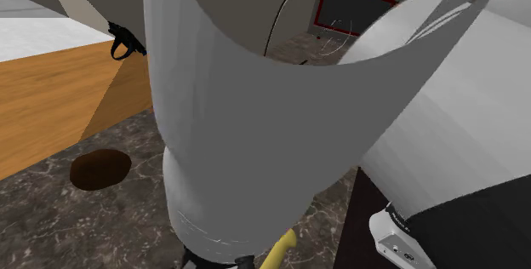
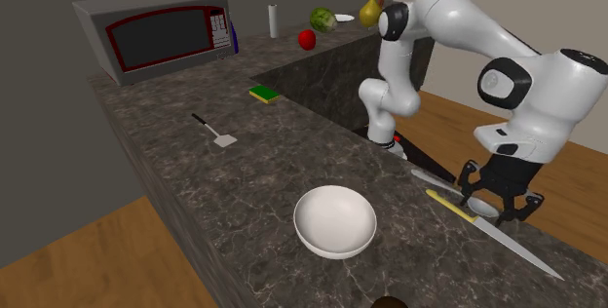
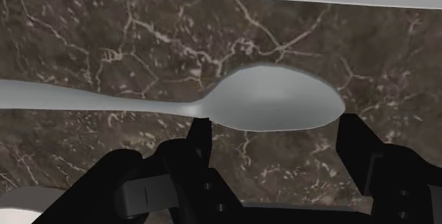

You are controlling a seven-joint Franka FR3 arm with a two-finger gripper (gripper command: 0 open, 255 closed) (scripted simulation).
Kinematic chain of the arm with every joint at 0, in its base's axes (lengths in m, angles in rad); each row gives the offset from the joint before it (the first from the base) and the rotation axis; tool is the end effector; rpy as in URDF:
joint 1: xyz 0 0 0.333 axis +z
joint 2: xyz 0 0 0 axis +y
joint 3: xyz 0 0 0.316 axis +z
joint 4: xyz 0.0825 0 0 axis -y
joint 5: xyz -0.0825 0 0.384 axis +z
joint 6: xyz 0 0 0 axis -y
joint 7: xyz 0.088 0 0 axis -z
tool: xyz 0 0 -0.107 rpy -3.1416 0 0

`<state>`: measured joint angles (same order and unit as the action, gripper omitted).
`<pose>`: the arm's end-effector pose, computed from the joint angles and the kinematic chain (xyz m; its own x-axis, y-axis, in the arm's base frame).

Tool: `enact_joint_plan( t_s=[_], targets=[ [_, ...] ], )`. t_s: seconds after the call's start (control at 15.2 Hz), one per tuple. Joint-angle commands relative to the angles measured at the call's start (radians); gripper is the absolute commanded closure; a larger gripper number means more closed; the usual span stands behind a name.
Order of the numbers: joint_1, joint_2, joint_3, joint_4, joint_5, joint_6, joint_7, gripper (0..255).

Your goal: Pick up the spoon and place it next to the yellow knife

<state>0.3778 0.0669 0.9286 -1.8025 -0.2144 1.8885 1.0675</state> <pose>0.1772 0.5533 0.5195 0.9434 0.2937 0.1540 0.2916 -0.9558 0.0363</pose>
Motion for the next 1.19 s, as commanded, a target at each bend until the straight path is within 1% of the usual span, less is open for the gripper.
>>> enact_joint_plan(
  t_s=[0.0,0.13,0.26,0.46,0.66,0.86,0.99,1.06,1.12],
  targets=[
    [0.048,0.080,0.022,0.063,-0.071,-0.031,0.083,255],
    [0.115,0.162,0.028,0.136,-0.140,-0.070,0.157,255],
    [0.196,0.242,0.021,0.216,-0.203,-0.113,0.220,255],
    [0.329,0.357,-0.004,0.352,-0.285,-0.182,0.294,255],
    [0.472,0.472,-0.037,0.514,-0.357,-0.258,0.345,255],
    [0.631,0.594,-0.080,0.720,-0.424,-0.345,0.368,255],
    [0.759,0.693,-0.118,0.910,-0.471,-0.418,0.363,255],
    [0.812,0.734,-0.135,0.995,-0.488,-0.449,0.353,255],
    [0.798,0.727,-0.132,0.963,-0.484,-0.430,0.361,255]
  ],
)
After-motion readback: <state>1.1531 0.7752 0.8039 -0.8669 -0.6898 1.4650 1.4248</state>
